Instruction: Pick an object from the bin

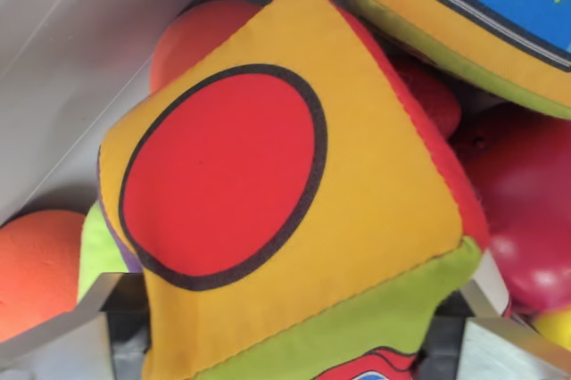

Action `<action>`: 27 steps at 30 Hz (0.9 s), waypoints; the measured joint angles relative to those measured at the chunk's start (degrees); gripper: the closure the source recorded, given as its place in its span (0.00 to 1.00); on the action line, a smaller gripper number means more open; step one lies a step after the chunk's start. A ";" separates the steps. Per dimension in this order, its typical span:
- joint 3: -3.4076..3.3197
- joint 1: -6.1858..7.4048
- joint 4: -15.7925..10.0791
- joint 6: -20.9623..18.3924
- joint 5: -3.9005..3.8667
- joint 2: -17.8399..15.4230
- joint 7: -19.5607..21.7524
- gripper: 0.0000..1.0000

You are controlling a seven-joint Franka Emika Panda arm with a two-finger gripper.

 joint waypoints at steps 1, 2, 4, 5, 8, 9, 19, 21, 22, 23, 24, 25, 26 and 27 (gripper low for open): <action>0.00 0.00 0.00 0.00 0.00 0.00 0.00 1.00; 0.00 0.00 0.00 0.00 0.00 0.00 0.00 1.00; 0.00 -0.01 0.00 0.00 0.00 0.01 0.00 1.00; 0.00 -0.01 0.00 0.00 0.00 0.01 0.00 1.00; 0.00 -0.01 0.00 0.00 0.00 0.01 0.00 1.00; 0.00 -0.01 0.00 0.00 0.00 0.01 0.00 1.00; 0.00 0.02 0.02 0.00 0.00 -0.02 0.00 1.00; 0.00 0.03 0.02 -0.02 0.00 -0.07 0.00 1.00; 0.00 0.03 0.02 -0.03 0.00 -0.11 0.00 1.00; 0.00 0.03 0.02 -0.07 0.00 -0.17 0.00 1.00; -0.01 0.03 0.02 -0.12 0.00 -0.24 0.00 1.00; -0.02 0.04 0.02 -0.19 0.00 -0.34 0.00 1.00; -0.03 0.04 0.02 -0.29 0.00 -0.45 0.00 1.00; -0.05 0.05 0.02 -0.43 0.00 -0.59 0.00 1.00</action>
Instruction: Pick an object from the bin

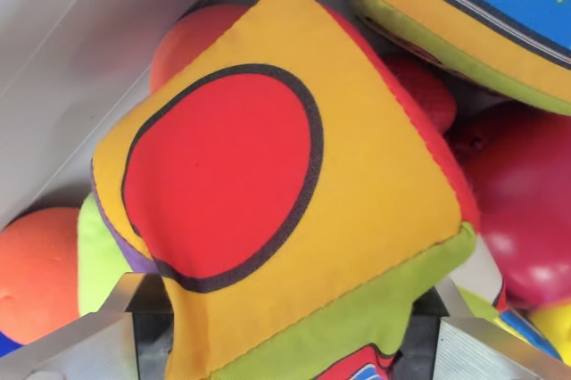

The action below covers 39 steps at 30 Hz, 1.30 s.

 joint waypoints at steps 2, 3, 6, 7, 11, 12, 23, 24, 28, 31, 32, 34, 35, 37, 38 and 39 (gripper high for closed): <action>-0.02 0.01 0.00 -0.25 0.00 -0.23 0.00 1.00; -0.04 0.02 0.00 -0.43 0.00 -0.41 0.00 1.00; -0.11 0.07 0.01 -1.13 -0.02 -1.13 0.02 1.00; -0.13 0.08 0.01 -1.42 -0.03 -1.40 0.03 1.00; -0.21 0.11 0.05 -2.35 -0.11 -2.32 0.06 1.00; -0.23 0.12 0.07 -2.67 -0.14 -2.62 0.08 1.00; -0.47 0.25 0.74 -6.63 -0.66 -5.98 0.33 1.00; -0.49 0.26 0.84 -7.06 -0.72 -6.30 0.37 1.00; -0.57 0.30 1.43 -8.95 -0.94 -7.66 0.49 1.00; -0.62 0.32 1.90 -10.19 -1.07 -8.44 0.57 1.00; -0.63 0.33 2.09 -10.70 -1.12 -8.75 0.60 1.00; -0.66 0.33 2.44 -11.62 -1.20 -9.32 0.67 1.00; -0.67 0.33 2.67 -12.13 -1.25 -9.59 0.70 1.00; -0.69 0.33 3.15 -13.19 -1.38 -10.19 0.77 1.00; -0.70 0.33 3.40 -13.72 -1.44 -10.49 0.80 1.00; -0.70 0.33 3.67 -14.28 -1.49 -10.78 0.84 1.00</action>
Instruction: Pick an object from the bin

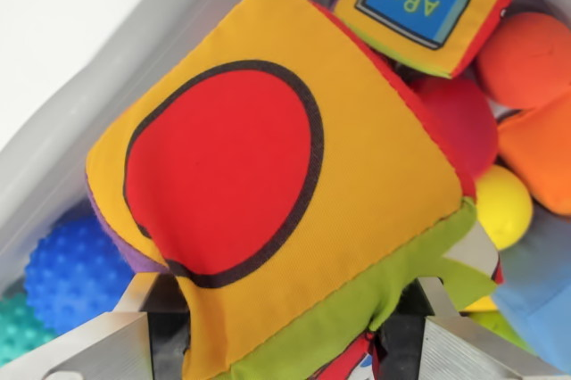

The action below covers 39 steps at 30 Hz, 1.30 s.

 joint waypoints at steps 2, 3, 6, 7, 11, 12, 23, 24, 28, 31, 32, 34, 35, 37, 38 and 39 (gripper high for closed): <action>-0.02 0.00 0.53 -1.09 -0.10 -0.55 0.05 1.00; -0.02 0.00 0.68 -1.35 -0.12 -0.68 0.06 1.00; -0.05 0.00 1.70 -3.16 -0.29 -1.47 0.16 1.00; -0.05 0.00 2.04 -3.72 -0.34 -1.71 0.20 1.00; -0.08 0.00 3.34 -5.87 -0.48 -2.60 0.30 1.00; -0.09 0.00 3.71 -6.43 -0.52 -2.79 0.33 1.00; -0.20 0.00 8.09 -12.30 -0.75 -4.26 0.53 1.00; -0.21 0.00 8.54 -12.79 -0.76 -4.35 0.54 1.00; -0.26 -0.01 10.03 -14.57 -0.78 -4.58 0.57 1.00; -0.30 -0.01 11.24 -15.91 -0.80 -4.70 0.60 1.00; -0.31 -0.01 11.64 -16.36 -0.80 -4.74 0.60 1.00; -0.33 -0.01 12.35 -17.13 -0.80 -4.83 0.61 1.00; -0.34 -0.01 12.53 -17.34 -0.81 -4.85 0.61 1.00; -0.36 -0.01 13.29 -18.15 -0.81 -4.91 0.62 1.00; -0.37 -0.01 13.64 -18.54 -0.81 -4.93 0.63 1.00; -0.38 -0.01 13.96 -18.89 -0.81 -4.95 0.64 1.00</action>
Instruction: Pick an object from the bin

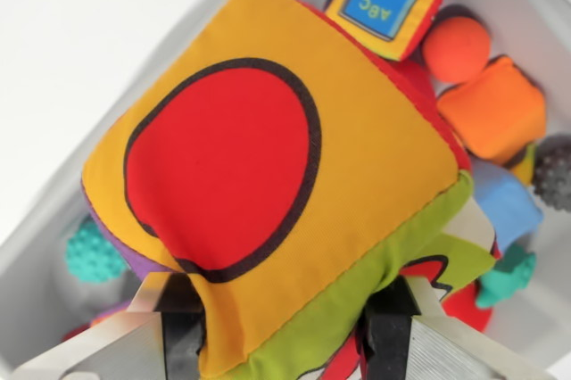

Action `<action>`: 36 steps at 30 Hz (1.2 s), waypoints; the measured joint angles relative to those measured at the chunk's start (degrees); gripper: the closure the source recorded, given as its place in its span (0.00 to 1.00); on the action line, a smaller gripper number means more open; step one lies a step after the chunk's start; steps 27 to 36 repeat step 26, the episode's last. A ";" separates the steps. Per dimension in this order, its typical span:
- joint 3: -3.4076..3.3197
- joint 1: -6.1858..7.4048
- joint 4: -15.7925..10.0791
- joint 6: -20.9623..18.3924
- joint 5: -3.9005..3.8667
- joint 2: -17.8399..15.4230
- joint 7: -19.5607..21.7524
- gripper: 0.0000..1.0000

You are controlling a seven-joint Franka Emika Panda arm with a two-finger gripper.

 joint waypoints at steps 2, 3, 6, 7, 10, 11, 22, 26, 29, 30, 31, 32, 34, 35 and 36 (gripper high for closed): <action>-0.02 0.00 0.61 -0.57 0.00 -0.03 0.01 1.00; -0.03 0.00 0.91 -0.87 0.00 -0.03 0.01 1.00; -0.05 -0.01 1.62 -1.66 0.00 -0.03 0.02 1.00; -0.06 -0.01 1.84 -1.90 0.00 -0.03 0.02 1.00; -0.08 -0.01 2.38 -2.38 0.00 -0.03 0.02 1.00; -0.08 -0.01 2.48 -2.48 0.00 -0.03 0.03 1.00; -0.09 -0.01 2.62 -2.65 0.00 -0.01 0.03 1.00; -0.09 -0.01 2.62 -2.65 0.00 -0.01 0.03 1.00; -0.09 -0.01 2.62 -2.65 0.00 -0.01 0.03 1.00; -0.09 -0.01 2.62 -2.65 0.00 -0.01 0.03 1.00; -0.09 -0.01 2.62 -2.65 0.00 -0.01 0.03 1.00; -0.09 -0.01 2.62 -2.65 0.00 -0.01 0.03 1.00; -0.09 -0.01 2.62 -2.65 0.00 -0.01 0.03 1.00; -0.09 -0.01 2.62 -2.65 0.00 -0.01 0.03 1.00; -0.09 -0.01 2.62 -2.65 0.00 -0.01 0.03 1.00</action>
